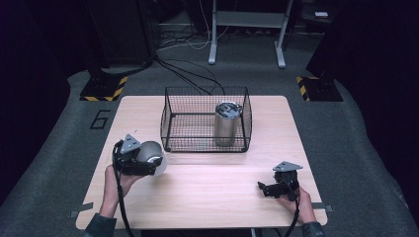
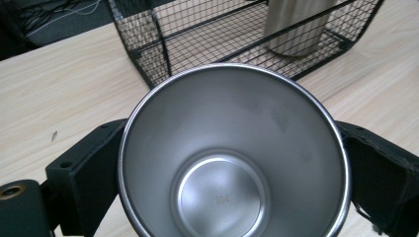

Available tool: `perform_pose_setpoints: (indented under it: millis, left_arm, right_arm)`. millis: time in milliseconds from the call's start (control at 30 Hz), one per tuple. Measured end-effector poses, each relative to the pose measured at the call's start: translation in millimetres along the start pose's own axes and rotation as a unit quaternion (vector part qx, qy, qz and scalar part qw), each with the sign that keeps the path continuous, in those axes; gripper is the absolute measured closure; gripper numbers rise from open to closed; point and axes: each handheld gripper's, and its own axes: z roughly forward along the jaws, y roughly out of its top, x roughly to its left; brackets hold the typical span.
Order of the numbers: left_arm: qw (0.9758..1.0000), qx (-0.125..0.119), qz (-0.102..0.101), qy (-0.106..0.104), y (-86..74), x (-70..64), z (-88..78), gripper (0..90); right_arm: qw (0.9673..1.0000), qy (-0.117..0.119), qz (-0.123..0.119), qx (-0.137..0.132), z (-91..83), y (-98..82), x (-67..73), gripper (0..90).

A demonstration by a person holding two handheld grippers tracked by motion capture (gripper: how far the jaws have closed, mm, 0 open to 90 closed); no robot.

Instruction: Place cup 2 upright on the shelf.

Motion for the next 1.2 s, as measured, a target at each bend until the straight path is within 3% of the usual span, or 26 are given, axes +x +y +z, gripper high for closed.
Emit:
perform_pose_setpoints:
  millis: [233,333,467,733,933,1200]
  left_arm:
    - [0.9998,-0.008,0.014,-0.010,10.5,-8.0,-5.4,5.9]
    - [0.9992,-0.011,0.018,-0.033,17.0,-10.5,-7.9,5.9]
    - [0.9985,-0.014,0.022,-0.049,23.8,-12.9,-8.7,5.9]
    - [0.9975,-0.016,0.045,-0.052,42.8,-23.8,-4.6,5.9]
    - [0.9967,-0.017,0.057,-0.055,55.9,-30.4,-0.1,5.9]
    - [0.9958,-0.020,0.062,-0.064,71.9,-35.6,4.6,5.9]
  right_arm:
    - [1.0000,0.005,0.000,0.002,-0.1,0.1,-0.3,0.0]
    - [0.9999,0.010,-0.006,-0.001,-0.4,-0.5,-1.8,0.0]
    - [0.9999,0.010,-0.008,0.000,-0.5,-0.6,-2.2,0.0]
    - [0.9999,0.011,-0.008,0.000,-0.5,-0.6,-2.2,0.0]
    - [0.9993,0.027,-0.027,0.000,-1.0,-1.1,-6.8,0.0]
    - [0.9990,0.031,-0.031,-0.002,0.0,-0.5,-7.8,0.0]
